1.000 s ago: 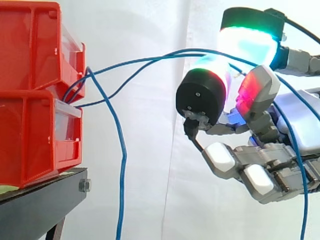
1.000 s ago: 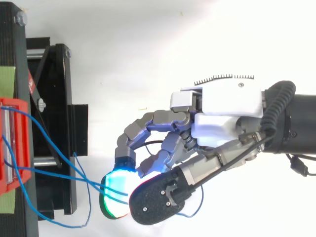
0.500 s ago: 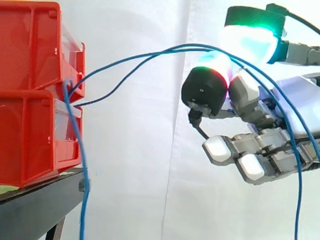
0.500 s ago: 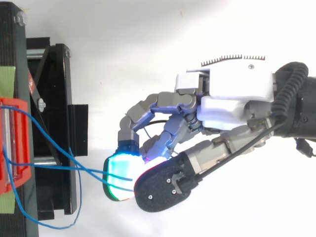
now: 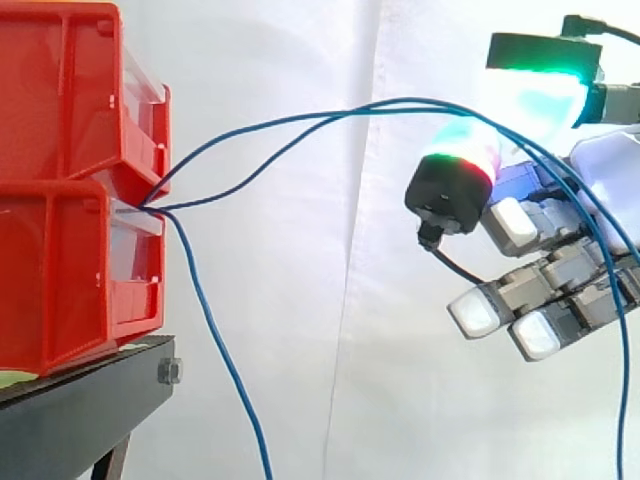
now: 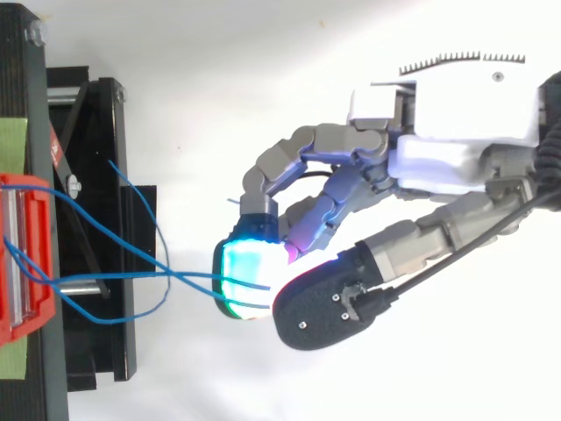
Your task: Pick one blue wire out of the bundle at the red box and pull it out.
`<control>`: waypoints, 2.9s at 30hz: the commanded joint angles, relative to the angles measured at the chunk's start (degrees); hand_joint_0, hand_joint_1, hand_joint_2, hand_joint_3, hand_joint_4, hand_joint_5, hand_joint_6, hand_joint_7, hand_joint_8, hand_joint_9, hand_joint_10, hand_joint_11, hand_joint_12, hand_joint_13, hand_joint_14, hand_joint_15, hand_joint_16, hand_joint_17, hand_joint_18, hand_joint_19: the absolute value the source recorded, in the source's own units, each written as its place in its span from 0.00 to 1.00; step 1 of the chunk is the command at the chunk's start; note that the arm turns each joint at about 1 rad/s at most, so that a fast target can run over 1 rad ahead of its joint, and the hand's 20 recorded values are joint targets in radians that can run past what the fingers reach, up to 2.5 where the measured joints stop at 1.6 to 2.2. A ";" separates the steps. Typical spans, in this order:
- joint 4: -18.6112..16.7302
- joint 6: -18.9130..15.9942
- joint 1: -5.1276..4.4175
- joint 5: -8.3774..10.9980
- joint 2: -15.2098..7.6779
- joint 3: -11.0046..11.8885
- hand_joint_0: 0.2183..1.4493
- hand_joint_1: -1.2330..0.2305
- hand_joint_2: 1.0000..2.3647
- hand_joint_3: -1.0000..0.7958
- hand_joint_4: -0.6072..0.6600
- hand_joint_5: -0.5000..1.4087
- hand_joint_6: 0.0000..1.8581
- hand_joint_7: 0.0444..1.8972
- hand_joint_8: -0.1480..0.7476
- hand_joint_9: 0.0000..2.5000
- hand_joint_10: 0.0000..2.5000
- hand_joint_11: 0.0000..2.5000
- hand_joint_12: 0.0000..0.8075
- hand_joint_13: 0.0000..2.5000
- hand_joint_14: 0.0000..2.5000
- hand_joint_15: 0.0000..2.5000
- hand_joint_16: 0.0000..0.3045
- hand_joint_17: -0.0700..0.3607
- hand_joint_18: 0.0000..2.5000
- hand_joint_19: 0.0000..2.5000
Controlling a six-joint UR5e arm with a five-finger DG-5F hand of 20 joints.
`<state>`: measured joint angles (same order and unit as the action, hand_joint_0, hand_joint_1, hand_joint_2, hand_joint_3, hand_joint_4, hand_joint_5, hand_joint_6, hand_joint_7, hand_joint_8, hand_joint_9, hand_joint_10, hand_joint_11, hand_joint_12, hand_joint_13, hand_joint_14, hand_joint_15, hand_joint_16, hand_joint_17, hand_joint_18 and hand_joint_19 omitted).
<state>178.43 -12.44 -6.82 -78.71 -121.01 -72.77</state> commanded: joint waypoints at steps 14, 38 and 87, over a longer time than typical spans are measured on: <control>6.84 8.83 1.46 0.84 1.74 0.00 0.29 0.27 0.01 0.51 0.45 0.23 0.48 0.48 0.44 0.33 0.00 0.12 0.51 0.20 0.00 0.12 0.25 0.55 0.16 0.20; 12.91 12.96 1.37 13.50 2.62 0.00 0.29 0.27 0.02 0.51 0.45 0.23 0.48 0.48 0.45 0.34 0.01 0.13 0.52 0.20 0.00 0.12 0.25 0.55 0.16 0.20; 12.12 13.31 1.29 13.85 2.54 0.00 0.29 0.27 0.04 0.51 0.45 0.23 0.48 0.48 0.45 0.39 0.01 0.16 0.51 0.23 0.01 0.14 0.25 0.56 0.18 0.22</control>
<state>190.57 0.88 -5.50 -64.87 -118.47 -72.78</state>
